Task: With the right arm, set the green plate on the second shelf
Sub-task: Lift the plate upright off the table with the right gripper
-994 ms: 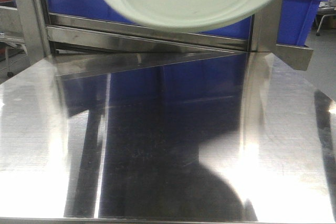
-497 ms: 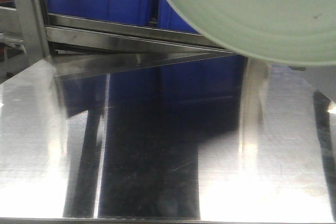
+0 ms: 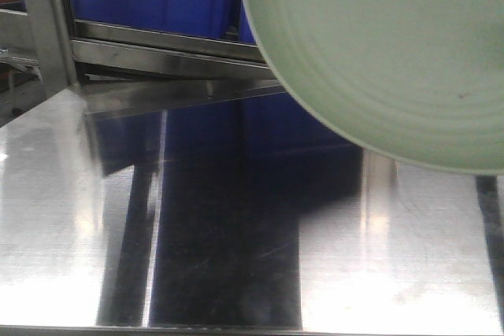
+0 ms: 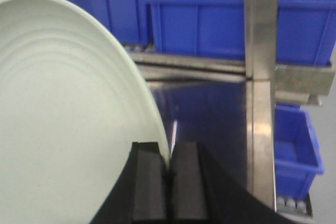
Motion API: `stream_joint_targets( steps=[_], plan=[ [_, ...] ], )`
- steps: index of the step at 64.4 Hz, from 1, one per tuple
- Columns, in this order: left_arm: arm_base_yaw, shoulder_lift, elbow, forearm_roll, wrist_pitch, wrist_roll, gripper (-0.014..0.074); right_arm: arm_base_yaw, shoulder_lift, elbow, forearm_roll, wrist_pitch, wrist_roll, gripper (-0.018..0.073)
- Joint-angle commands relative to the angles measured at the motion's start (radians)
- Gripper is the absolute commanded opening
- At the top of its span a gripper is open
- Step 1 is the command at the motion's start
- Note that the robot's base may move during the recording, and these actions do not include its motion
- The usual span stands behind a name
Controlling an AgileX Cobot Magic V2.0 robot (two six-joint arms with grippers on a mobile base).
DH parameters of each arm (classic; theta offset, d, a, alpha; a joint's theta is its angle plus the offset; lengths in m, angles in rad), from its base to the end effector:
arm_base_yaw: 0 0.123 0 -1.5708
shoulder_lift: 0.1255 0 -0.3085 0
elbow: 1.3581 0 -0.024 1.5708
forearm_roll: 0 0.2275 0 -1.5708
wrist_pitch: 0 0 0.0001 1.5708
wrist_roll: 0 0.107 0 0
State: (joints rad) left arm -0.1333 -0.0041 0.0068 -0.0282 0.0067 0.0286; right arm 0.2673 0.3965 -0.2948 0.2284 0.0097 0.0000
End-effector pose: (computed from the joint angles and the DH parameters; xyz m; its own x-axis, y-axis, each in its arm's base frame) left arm 0.0249 -0.0034 0.2117 0.0771 -0.0099 -0.9970 0.1331 0.9911 0.0004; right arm 0.0649 0.0180 0.2949 -0.0828 0.2121 -0.9737 -0.2541 0.9403 0.2264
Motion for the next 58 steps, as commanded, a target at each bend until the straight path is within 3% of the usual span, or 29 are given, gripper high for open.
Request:
stream_joint_targets(
  steps=[1,8,58],
  plan=[
    [-0.002,-0.016,0.04,-0.006,-0.083,-0.002,0.013,-0.008,0.001,0.011,0.011,-0.249,0.013,0.0026],
    [-0.002,-0.016,0.04,-0.006,-0.083,-0.002,0.013,-0.008,0.001,0.039,0.011,-0.32,0.013,0.0026],
    [-0.002,-0.016,0.04,-0.006,-0.083,-0.002,0.013,-0.008,0.0,0.039,0.011,-0.316,0.013,0.0026]
  ],
)
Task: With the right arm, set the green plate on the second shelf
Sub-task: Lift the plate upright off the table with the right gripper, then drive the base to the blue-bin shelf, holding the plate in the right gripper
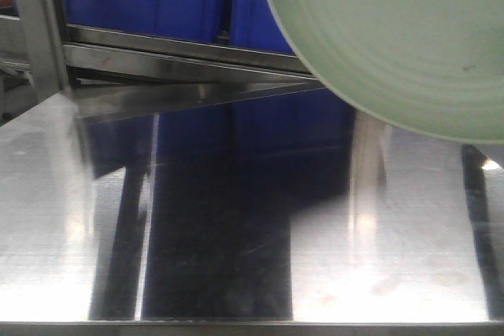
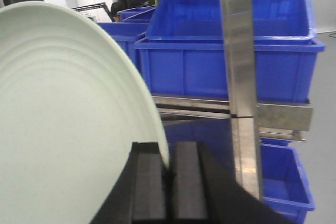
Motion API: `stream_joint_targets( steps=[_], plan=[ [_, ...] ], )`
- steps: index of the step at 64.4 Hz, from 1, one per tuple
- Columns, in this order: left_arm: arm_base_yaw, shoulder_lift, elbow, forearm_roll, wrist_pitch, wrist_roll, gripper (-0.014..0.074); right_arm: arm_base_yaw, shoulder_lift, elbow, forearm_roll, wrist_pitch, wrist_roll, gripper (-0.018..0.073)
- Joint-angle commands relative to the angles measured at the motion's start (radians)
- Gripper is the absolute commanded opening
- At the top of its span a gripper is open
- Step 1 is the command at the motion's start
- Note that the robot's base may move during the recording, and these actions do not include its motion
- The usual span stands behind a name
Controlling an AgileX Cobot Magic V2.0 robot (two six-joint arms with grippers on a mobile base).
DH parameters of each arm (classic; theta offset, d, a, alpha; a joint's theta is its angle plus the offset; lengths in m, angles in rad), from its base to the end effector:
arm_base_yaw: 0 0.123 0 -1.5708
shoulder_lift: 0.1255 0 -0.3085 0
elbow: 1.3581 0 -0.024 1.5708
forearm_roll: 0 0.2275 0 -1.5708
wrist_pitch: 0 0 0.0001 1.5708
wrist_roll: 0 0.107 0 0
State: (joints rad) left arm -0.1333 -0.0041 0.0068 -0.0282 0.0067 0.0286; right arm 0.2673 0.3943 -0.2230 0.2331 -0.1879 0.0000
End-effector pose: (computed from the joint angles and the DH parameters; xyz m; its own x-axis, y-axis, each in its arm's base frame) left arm 0.0249 -0.0034 0.2117 0.0771 -0.0099 -0.9970 0.1331 0.9911 0.0004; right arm 0.0662 0.0134 0.2915 0.0421 0.2468 -0.9681 -0.2383 0.9435 0.2302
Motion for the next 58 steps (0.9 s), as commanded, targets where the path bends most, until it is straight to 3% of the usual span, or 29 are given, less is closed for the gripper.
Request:
stream_joint_targets(
  steps=[1,58],
  plan=[
    [-0.002,-0.016,0.04,-0.006,-0.083,-0.002,0.013,-0.008,0.003,-0.032,0.006,-0.119,0.013,0.0026],
    [-0.002,-0.016,0.04,-0.006,-0.083,-0.002,0.013,-0.008,0.003,-0.032,0.006,-0.119,0.013,0.0026]
  ],
)
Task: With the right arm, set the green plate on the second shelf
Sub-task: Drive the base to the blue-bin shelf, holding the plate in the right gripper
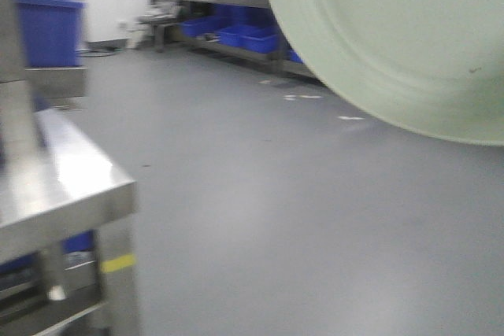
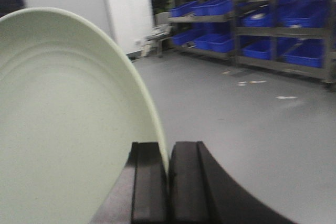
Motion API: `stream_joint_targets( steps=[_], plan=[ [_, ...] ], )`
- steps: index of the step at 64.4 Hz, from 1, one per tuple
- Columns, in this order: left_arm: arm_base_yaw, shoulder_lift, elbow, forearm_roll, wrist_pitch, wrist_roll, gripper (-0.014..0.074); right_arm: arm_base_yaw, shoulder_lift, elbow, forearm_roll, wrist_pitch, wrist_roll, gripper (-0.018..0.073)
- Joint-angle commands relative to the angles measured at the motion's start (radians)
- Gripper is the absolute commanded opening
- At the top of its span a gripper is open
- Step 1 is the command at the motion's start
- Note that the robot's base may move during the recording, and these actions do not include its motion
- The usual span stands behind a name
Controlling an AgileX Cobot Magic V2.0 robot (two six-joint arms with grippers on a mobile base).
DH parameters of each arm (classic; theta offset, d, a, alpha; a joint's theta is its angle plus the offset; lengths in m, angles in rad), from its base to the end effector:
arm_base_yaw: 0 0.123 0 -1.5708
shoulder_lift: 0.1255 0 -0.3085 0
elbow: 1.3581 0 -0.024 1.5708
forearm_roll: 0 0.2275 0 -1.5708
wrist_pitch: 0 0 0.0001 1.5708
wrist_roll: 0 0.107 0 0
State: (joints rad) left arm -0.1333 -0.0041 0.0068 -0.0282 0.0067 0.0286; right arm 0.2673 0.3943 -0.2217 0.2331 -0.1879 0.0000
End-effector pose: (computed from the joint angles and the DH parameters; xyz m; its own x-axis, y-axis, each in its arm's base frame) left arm 0.0249 -0.0034 0.2117 0.0771 -0.0099 -0.9970 0.1331 0.9911 0.0004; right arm 0.0662 0.0134 0.2911 0.0409 0.2465 -0.9683 -0.2380 0.9436 0.2301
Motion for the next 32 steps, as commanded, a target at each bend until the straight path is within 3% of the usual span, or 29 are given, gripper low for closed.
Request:
stream_joint_targets(
  steps=[1,32],
  plan=[
    [-0.002,-0.016,0.04,-0.006,-0.083,-0.002,0.013,-0.008,0.003,-0.034,0.006,-0.119,0.013,0.0026],
    [-0.002,-0.016,0.04,-0.006,-0.083,-0.002,0.013,-0.008,0.003,-0.034,0.006,-0.119,0.013,0.0026]
  ],
)
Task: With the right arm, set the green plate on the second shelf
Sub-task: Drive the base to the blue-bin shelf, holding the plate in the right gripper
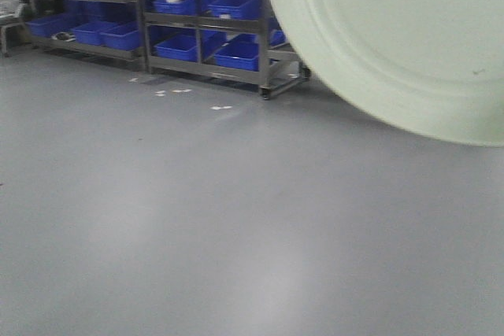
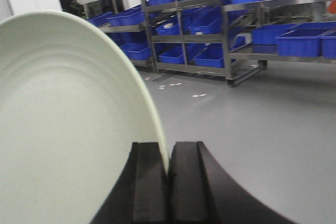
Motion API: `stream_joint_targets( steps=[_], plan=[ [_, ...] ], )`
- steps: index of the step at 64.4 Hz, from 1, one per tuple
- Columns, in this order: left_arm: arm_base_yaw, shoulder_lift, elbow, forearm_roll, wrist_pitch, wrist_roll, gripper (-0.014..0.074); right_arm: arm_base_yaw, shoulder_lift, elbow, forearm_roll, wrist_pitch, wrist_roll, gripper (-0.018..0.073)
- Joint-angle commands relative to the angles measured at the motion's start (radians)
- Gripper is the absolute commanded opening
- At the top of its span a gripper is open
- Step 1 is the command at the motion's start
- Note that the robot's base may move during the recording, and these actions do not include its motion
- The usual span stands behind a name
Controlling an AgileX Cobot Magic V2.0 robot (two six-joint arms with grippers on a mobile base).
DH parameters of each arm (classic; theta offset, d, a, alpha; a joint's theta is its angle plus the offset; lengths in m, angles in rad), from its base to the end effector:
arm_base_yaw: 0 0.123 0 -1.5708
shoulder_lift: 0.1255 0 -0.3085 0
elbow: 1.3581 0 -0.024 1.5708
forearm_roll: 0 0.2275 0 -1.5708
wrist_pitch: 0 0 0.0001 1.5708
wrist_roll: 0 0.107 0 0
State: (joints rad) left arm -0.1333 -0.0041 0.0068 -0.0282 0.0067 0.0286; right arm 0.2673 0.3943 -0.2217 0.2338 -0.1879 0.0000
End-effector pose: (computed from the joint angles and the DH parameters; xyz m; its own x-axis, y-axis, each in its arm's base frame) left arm 0.0249 -0.0034 0.2117 0.0771 -0.0099 -0.9970 0.1331 0.9911 0.0004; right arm 0.0662 0.0133 0.2911 0.0408 0.2471 -0.9681 -0.2379 0.9435 0.2308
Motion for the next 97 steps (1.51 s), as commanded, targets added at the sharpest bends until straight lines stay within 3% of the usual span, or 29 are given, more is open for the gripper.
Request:
stream_joint_targets(
  steps=[1,97],
  plan=[
    [-0.002,-0.016,0.04,-0.006,-0.083,-0.002,0.013,-0.008,0.003,-0.034,0.006,-0.119,0.013,0.0026],
    [-0.002,-0.016,0.04,-0.006,-0.083,-0.002,0.013,-0.008,0.003,-0.034,0.006,-0.119,0.013,0.0026]
  ],
)
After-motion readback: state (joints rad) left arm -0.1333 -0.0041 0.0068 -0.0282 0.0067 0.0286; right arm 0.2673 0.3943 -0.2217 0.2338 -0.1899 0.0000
